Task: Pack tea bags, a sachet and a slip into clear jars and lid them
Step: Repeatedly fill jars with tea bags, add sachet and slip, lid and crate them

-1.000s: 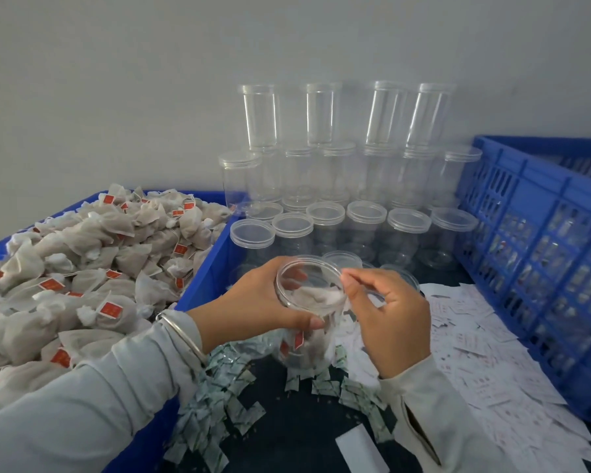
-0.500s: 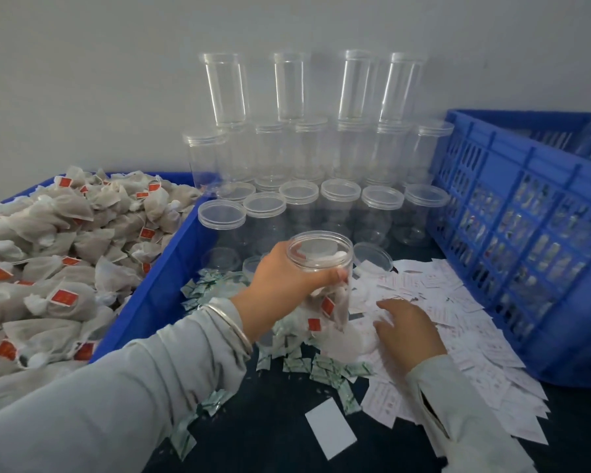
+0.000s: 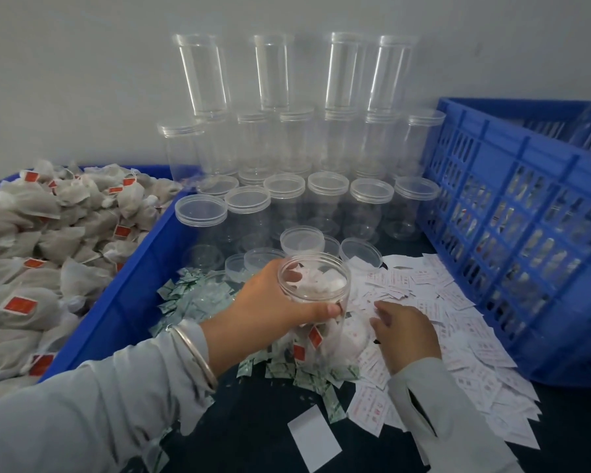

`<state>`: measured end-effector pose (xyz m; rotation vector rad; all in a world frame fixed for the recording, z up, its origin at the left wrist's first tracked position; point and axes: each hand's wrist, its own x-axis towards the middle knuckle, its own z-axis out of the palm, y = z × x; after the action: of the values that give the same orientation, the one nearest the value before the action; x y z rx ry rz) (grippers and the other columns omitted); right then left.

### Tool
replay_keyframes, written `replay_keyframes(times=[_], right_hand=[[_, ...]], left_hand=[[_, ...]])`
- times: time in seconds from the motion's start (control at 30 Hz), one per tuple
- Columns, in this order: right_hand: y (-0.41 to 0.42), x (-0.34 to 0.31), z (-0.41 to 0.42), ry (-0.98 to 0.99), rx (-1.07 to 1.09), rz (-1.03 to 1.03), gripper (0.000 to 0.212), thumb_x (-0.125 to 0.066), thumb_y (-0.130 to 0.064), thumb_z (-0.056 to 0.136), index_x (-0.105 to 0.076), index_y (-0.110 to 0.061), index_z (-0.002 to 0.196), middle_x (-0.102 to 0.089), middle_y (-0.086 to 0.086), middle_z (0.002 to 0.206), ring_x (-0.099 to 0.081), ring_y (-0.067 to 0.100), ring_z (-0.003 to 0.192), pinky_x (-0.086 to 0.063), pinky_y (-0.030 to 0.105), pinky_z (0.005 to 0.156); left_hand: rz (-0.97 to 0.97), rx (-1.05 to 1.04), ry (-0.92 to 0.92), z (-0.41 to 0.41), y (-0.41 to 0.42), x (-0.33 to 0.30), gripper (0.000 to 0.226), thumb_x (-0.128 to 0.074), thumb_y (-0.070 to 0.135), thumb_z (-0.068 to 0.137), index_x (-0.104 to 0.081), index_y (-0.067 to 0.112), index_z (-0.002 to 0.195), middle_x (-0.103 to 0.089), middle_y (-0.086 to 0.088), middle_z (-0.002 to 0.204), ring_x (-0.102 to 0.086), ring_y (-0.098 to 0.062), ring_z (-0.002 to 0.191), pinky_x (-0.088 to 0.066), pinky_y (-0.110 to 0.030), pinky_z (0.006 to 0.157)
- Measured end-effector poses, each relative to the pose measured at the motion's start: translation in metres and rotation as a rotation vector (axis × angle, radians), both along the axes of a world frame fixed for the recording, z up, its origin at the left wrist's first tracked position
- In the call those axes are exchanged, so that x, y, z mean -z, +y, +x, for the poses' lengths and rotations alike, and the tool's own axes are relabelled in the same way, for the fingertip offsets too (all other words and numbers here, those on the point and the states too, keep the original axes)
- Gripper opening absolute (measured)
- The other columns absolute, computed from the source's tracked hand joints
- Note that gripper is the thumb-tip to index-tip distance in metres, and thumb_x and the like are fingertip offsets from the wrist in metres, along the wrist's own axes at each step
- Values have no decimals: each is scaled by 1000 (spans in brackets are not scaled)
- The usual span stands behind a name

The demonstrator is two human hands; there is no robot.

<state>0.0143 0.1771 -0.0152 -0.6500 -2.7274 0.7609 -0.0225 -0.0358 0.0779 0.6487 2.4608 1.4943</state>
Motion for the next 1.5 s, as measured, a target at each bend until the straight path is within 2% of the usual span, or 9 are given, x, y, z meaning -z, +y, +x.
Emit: replay_keyframes(times=[0.17, 0.4, 0.5, 0.67, 0.93, 1.07, 1.17, 1.33, 1.5], right_hand=[[-1, 7, 2, 208, 81, -136, 18, -63, -14, 88, -74, -19, 101, -73, -3, 94, -57, 10, 80, -44, 24, 76], [-6, -18, 13, 430, 179, -496, 18, -67, -15, 87, -74, -30, 93, -64, -22, 85, -61, 0, 90, -42, 14, 82], [-17, -51, 26, 607, 72, -435, 24, -69, -16, 84, -67, -40, 90, -58, -33, 80, -55, -23, 81, -43, 1, 73], [-50, -103, 36, 927, -182, -265, 19, -64, -28, 80, -68, -27, 98, -64, -24, 89, -59, -17, 85, -42, -1, 76], [-71, -107, 32, 658, -427, -63, 18, -70, -8, 82, -75, -13, 98, -73, 0, 93, -55, -5, 93, -40, 0, 84], [-72, -124, 44, 519, -505, 24, 37, -46, -36, 92, -67, -19, 117, -69, -4, 111, -57, 2, 104, -45, 27, 97], [-66, -145, 54, 412, -604, 131, 57, -30, -54, 89, -65, -21, 120, -67, -2, 112, -53, 8, 108, -37, 30, 100], [-44, -181, 71, 440, -624, 222, 33, -45, -14, 80, -71, -2, 99, -69, 8, 103, -59, 25, 101, -45, 45, 91], [-10, -213, 93, 531, -514, 305, 30, -51, -18, 80, -70, -6, 100, -63, 4, 95, -56, 18, 91, -45, 35, 84]], left_hand=[[-34, -26, 11, 3, 1, 0, 60, -83, 60, 48, -45, 48, 93, -56, 30, 97, -52, 15, 88, -33, -6, 65], [-15, -24, -11, 2, 0, 0, 61, -85, 56, 47, -46, 46, 92, -58, 29, 93, -54, 20, 84, -40, -3, 59], [-20, -8, 10, 3, 1, 2, 60, -87, 51, 50, -45, 46, 93, -56, 29, 94, -52, 23, 82, -38, 3, 59], [-36, -6, 28, 3, 0, 2, 60, -87, 50, 51, -45, 45, 94, -56, 29, 94, -53, 20, 84, -39, 1, 61], [54, 24, 119, 10, -2, -2, 74, -89, 47, 49, -54, 37, 113, -64, 24, 101, -59, 11, 93, -45, -4, 69], [163, 27, 167, 22, 3, -13, 58, -84, 37, 50, -56, 42, 100, -64, 28, 98, -66, 5, 78, -48, -7, 54], [194, 9, 184, 22, 10, -26, 56, -83, 24, 53, -57, 45, 99, -65, 25, 98, -66, 3, 80, -48, -8, 54], [268, -24, 255, 22, 32, -60, 70, -79, 48, 43, -53, 45, 108, -62, 30, 100, -61, 11, 90, -46, -12, 69], [348, 44, 346, 26, 77, -97, 76, -84, 35, 48, -52, 33, 116, -61, 17, 111, -59, 15, 90, -48, -5, 65]])
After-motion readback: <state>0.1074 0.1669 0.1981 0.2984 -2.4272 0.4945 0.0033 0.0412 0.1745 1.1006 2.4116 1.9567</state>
